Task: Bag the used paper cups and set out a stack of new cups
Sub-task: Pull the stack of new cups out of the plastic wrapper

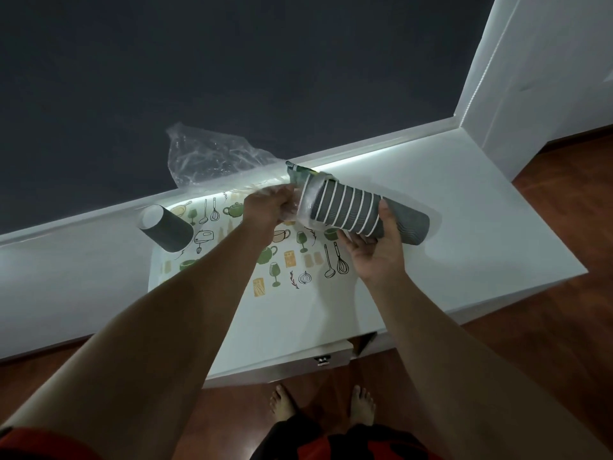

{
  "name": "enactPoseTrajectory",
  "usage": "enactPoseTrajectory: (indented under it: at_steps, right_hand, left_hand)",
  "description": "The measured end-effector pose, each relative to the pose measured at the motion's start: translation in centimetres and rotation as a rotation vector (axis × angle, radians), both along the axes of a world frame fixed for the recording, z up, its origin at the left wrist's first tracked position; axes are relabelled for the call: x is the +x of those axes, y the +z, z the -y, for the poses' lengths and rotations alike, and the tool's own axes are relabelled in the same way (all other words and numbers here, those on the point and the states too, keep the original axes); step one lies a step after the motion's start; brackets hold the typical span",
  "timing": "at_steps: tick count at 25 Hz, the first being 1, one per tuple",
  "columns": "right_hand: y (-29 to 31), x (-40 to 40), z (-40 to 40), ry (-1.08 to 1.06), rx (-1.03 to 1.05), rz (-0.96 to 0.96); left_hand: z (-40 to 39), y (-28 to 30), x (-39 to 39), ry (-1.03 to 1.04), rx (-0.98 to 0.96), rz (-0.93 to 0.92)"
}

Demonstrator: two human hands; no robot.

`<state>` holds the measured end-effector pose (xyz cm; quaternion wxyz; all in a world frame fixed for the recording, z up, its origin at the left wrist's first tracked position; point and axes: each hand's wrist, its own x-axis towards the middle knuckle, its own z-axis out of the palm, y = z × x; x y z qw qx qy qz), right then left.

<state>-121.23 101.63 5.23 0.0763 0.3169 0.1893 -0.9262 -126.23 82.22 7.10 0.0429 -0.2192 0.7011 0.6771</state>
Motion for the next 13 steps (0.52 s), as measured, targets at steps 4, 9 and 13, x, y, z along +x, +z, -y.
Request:
enactPoseTrajectory:
  at_steps: [4,9,13]
  right_hand:
    - [0.0,-0.3,-0.1,-0.074,-0.014,0.039]
    - [0.0,0.4,-1.3,-0.083,0.022,0.003]
    - [0.3,0.9,-1.3,-0.01,0.04,-0.061]
  left_hand:
    - [0.6,1.1,-0.1,0.086,0.145,-0.015]
    - [2.2,2.0,-1.1,0.2,0.054,0.052]
    - [2.3,0.9,-1.2,0.183,-0.068,0.27]
